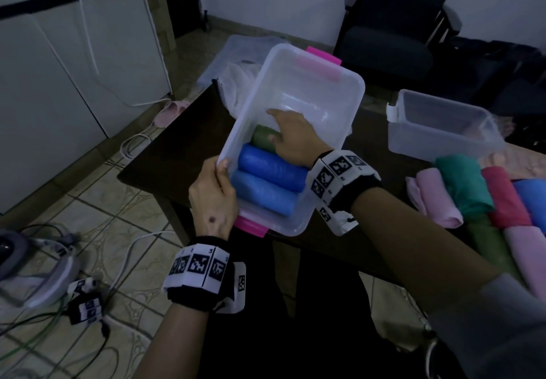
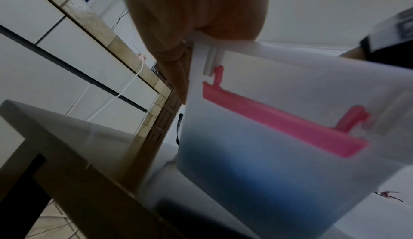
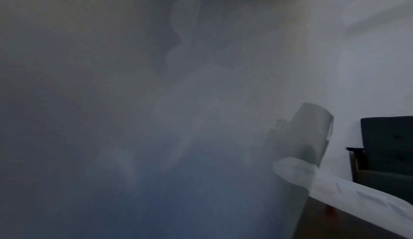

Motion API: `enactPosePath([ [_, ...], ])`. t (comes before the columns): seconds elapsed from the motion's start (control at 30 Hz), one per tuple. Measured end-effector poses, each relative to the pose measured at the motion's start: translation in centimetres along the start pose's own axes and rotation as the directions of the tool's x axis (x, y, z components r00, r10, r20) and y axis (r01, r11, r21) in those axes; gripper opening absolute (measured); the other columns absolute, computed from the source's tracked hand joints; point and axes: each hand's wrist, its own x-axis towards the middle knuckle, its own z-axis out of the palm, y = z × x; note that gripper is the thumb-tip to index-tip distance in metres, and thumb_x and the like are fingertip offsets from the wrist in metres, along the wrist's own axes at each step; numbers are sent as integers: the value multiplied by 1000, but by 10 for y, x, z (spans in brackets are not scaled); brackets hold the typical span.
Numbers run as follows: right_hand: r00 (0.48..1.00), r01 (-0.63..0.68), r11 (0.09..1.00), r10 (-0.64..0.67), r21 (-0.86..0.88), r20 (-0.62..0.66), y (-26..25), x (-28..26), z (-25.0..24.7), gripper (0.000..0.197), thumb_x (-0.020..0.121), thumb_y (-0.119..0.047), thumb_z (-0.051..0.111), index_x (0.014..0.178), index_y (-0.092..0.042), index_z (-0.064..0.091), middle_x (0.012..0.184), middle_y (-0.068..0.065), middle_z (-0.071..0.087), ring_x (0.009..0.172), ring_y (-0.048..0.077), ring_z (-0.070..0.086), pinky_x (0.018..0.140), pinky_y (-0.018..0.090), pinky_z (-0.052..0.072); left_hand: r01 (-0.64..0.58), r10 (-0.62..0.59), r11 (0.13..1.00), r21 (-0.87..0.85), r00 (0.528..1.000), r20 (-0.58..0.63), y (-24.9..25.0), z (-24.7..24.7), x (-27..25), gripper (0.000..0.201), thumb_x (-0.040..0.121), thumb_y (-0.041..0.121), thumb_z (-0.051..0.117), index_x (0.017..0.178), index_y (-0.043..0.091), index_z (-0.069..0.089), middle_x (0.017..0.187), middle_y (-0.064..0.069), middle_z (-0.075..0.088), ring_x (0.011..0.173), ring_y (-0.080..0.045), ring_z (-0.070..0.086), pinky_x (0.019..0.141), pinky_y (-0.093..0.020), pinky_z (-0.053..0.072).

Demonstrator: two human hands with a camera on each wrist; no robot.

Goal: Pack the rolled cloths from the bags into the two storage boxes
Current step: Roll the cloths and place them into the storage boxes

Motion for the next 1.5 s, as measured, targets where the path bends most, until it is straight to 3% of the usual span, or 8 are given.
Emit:
enactPosePath([
  [0.1,892,198,977,-145,82,-427,-6,-11,-5,40,91,-5,44,131,-8,51,135,13,50,135,30,33,115,37,18,37,-37,999,3,999,36,4,1,10,33,100,32,36,112,11,58,97,-10,60,88,-24,57,73,-29,40],
  [0.2,813,54,978,74,201,-577,-2,-28,-1,44,94,-4,41,138,-8,42,146,13,37,142,30,22,118,39,13,103,-105,994,25,990,95,12,1,19,37,100,36,34,116,11,56,108,-15,60,100,-30,58,83,-34,44],
  [0.3,809,-97,761,436,641,-395,5,-41,8,51,97,-7,39,145,-10,24,149,12,29,140,25,27,116,43,25,112,-123,989,97,985,123,21,3,28,39,100,34,33,118,8,55,113,-20,59,105,-35,55,88,-36,42],
  [0.47,746,-195,183,666,964,24,21,-32,16,35,90,-2,47,124,-5,53,114,14,64,102,28,63,91,49,52,153,-184,968,199,972,146,32,12,42,40,101,31,33,120,5,56,122,-25,55,115,-41,48,95,-40,37],
  [0.97,810,-338,304,576,891,111,48,-16,24,37,90,-3,46,126,-6,55,119,13,62,109,29,59,96,46,50,268,-335,910,316,924,182,38,25,59,41,100,30,33,129,6,49,132,-25,47,119,-41,46,96,-43,39],
  [1.2,849,-373,329,498,867,177,53,-45,-3,34,99,-16,43,130,-6,51,134,18,52,124,33,48,105,44,39,-49,35,970,238,997,63,42,32,45,44,93,16,48,135,4,42,136,-21,44,126,-34,41,106,-42,32],
  [1.33,810,-448,539,583,713,69,93,-68,-26,42,97,-21,47,138,-10,43,137,9,50,126,22,47,108,36,37,-369,371,926,76,928,-18,81,39,7,32,92,7,47,123,2,53,127,-15,52,119,-24,48,100,-18,29],
  [1.5,702,-683,718,696,134,-149,166,-108,-56,34,94,-23,50,125,-8,51,129,15,52,119,29,49,97,39,41,-399,364,915,-64,746,558,111,87,-54,35,97,20,43,131,25,47,132,10,48,114,2,41,98,-17,30],
])
